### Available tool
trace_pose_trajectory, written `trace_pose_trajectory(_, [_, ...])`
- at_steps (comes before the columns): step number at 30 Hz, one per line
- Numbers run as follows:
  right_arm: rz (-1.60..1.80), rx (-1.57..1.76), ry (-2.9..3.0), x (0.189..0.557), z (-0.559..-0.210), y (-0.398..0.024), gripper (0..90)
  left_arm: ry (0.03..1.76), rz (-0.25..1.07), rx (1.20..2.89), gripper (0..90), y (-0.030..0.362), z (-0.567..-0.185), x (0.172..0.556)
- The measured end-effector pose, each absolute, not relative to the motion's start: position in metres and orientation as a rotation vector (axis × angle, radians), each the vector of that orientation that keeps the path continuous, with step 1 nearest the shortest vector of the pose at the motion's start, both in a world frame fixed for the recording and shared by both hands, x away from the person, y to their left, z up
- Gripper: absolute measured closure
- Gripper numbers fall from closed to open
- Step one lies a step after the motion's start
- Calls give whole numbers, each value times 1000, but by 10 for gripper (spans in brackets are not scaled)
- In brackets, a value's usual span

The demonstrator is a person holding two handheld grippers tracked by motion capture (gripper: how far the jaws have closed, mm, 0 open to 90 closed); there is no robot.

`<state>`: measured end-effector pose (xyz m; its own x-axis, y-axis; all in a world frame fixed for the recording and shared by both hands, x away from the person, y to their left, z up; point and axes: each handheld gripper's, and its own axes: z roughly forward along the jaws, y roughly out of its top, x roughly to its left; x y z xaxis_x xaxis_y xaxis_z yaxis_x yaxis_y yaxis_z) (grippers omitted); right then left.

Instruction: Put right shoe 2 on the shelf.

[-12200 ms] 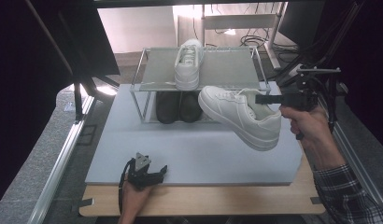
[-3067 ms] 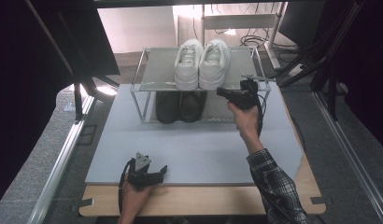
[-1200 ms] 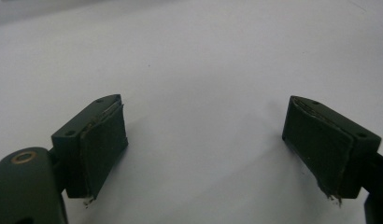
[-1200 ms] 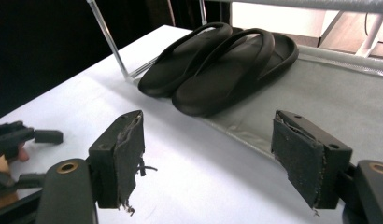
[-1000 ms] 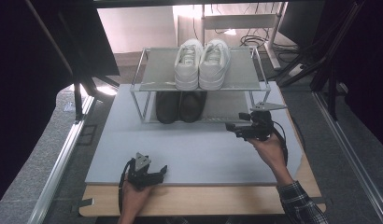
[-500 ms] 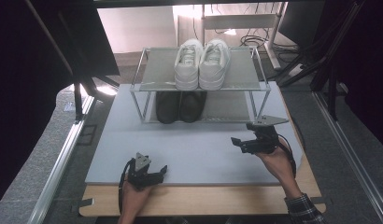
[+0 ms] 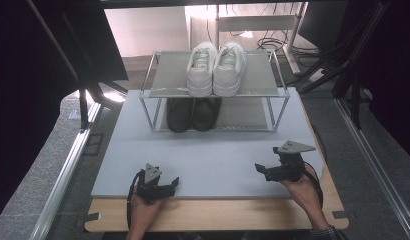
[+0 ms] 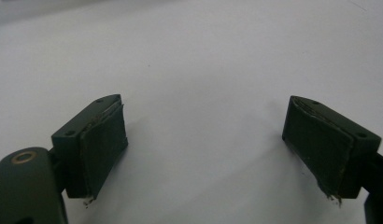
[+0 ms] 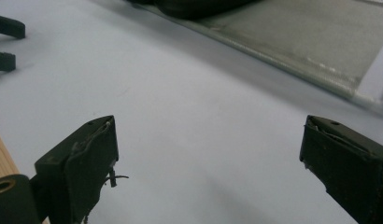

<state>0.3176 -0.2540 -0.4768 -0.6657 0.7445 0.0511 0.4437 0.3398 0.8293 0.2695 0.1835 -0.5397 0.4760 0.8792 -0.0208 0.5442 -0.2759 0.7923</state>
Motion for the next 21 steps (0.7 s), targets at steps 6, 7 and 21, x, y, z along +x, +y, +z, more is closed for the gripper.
trace_pose_trajectory(6, [1236, 1057, 2271, 312, -491, -260, 38, 1180, 556, 1958, 133, 184, -540, 270])
trace_pose_trajectory(7, [1231, 1055, 2274, 311, -493, -260, 37, 1180, 556, 1958, 133, 184, -540, 270])
trace_pose_trajectory(21, [1136, 1058, 2317, 299, -530, -263, 37, 1180, 556, 1958, 133, 184, -540, 270])
